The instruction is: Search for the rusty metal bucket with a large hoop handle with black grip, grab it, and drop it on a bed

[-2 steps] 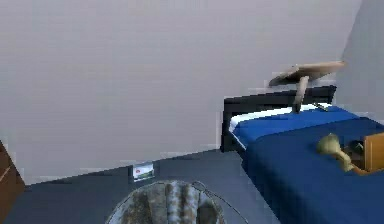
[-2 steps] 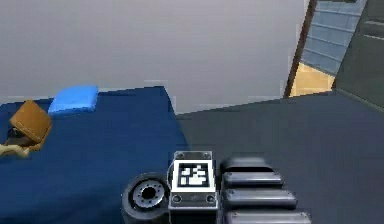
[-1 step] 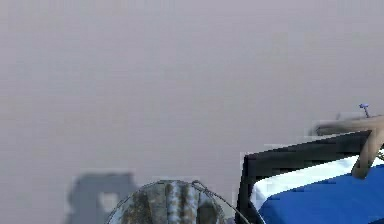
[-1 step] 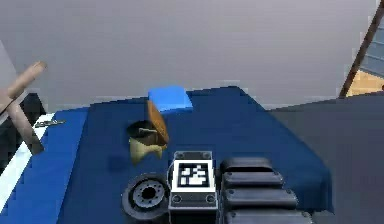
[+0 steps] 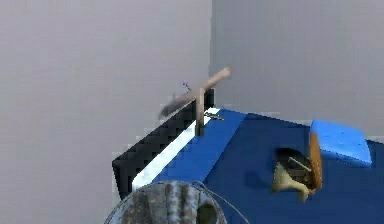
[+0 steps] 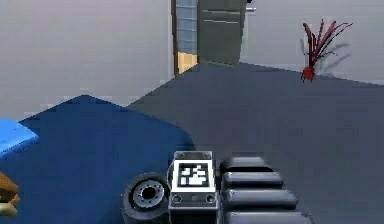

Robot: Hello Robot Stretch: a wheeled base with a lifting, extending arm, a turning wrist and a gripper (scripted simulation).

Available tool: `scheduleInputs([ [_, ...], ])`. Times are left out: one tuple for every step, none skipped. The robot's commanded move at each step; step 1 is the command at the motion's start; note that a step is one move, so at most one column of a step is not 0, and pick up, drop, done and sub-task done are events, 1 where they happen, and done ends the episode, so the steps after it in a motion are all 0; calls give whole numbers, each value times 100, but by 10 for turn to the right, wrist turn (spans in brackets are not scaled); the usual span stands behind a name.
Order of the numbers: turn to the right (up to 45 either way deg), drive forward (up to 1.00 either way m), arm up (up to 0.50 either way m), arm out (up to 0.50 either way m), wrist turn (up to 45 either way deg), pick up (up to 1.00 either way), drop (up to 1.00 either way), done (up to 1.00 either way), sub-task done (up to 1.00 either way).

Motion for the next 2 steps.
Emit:
scheduleInputs([
  [450,0,0,0,0,0,0,0,0],
  [450,0,0,0,0,0,0,0,0],
])
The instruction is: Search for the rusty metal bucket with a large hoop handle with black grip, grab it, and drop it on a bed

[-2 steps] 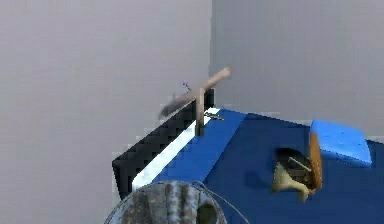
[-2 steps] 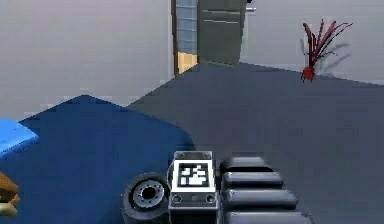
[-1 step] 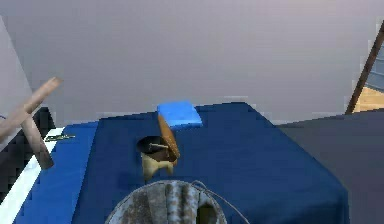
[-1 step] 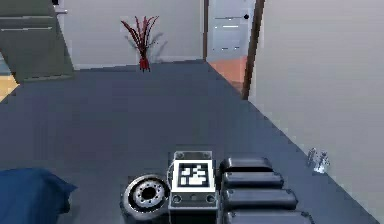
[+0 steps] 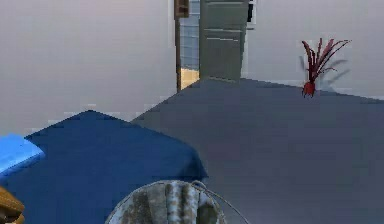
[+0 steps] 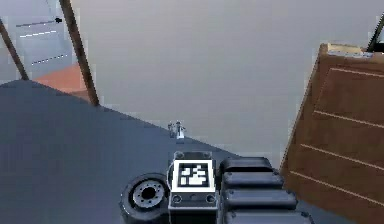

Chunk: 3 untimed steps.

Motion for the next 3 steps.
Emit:
scheduleInputs([
  [150,0,0,0,0,0,0,0,0],
  [-450,0,0,0,0,0,0,0,0],
  [-450,0,0,0,0,0,0,0,0],
])
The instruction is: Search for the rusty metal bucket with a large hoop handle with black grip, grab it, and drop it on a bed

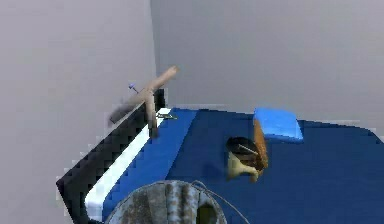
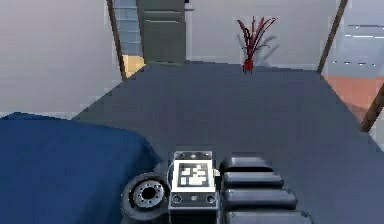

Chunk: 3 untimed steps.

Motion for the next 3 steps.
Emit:
scheduleInputs([
  [-450,0,0,0,0,0,0,0,0],
  [-150,0,0,0,0,0,0,0,0],
  [0,0,0,48,0,0,0,0,0],
])
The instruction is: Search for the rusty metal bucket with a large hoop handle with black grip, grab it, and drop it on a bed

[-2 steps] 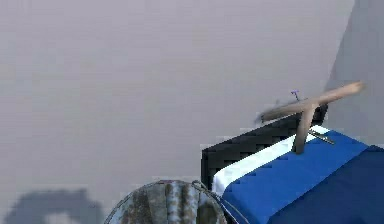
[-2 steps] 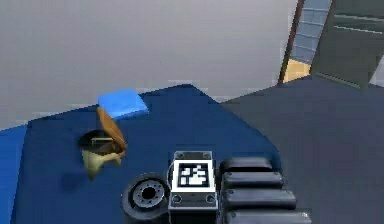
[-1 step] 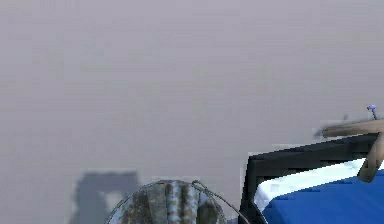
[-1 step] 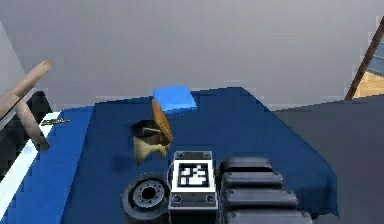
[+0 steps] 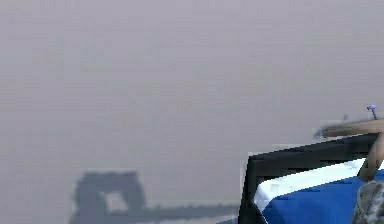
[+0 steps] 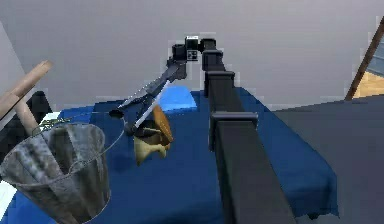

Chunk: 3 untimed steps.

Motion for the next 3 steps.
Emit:
scheduleInputs([
  [0,0,0,0,390,0,0,0,0],
  [0,0,-32,0,0,0,0,0,0],
  [0,0,-32,0,0,0,0,0,0],
])
